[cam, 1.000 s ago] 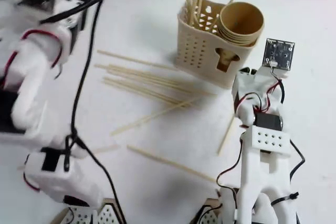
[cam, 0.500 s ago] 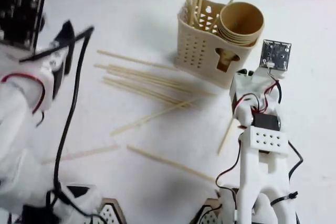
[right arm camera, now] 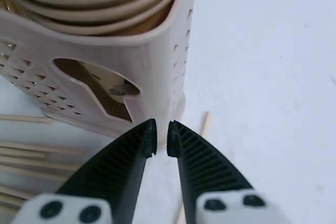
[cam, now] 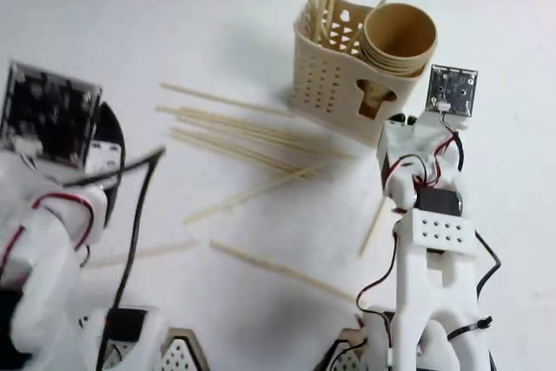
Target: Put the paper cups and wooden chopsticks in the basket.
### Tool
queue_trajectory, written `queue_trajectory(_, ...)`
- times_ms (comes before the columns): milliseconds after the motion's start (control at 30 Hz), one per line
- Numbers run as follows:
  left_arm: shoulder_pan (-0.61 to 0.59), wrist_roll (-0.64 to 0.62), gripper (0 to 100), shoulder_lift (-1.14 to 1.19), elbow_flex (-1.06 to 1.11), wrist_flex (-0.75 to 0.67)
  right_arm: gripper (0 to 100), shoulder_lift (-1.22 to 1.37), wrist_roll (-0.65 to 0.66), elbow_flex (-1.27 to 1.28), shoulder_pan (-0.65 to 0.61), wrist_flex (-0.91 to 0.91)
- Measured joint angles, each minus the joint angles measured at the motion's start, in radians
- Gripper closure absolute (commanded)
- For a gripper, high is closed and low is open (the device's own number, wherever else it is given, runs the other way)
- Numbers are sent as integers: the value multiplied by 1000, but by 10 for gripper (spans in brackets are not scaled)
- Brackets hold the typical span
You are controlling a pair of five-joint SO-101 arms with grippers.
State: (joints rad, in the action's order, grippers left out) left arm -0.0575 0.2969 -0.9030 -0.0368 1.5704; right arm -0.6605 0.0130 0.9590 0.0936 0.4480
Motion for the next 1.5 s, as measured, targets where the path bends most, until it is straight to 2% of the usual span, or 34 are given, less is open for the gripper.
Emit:
queue_trajectory(300,-15,0,944,-427,672,-304,946,0,0,0,0,0)
queue_trajectory(600,-218,-77,944,-723,1218,-540,946,-9,0,0,0,0)
queue_trajectory(733,-273,-112,944,-836,1407,-598,947,-21,6,0,-3,6)
queue_trajectory(933,-304,-129,944,-913,1521,-609,947,-87,147,-95,-121,210)
queue_trajectory(1100,-348,-129,944,-914,1548,-612,947,-60,282,-244,-347,397)
queue_trajectory(1300,-374,-129,944,-914,1548,-612,946,150,388,-456,-605,565)
queue_trajectory(1500,-374,-129,944,-914,1551,-612,941,427,442,-664,-692,631)
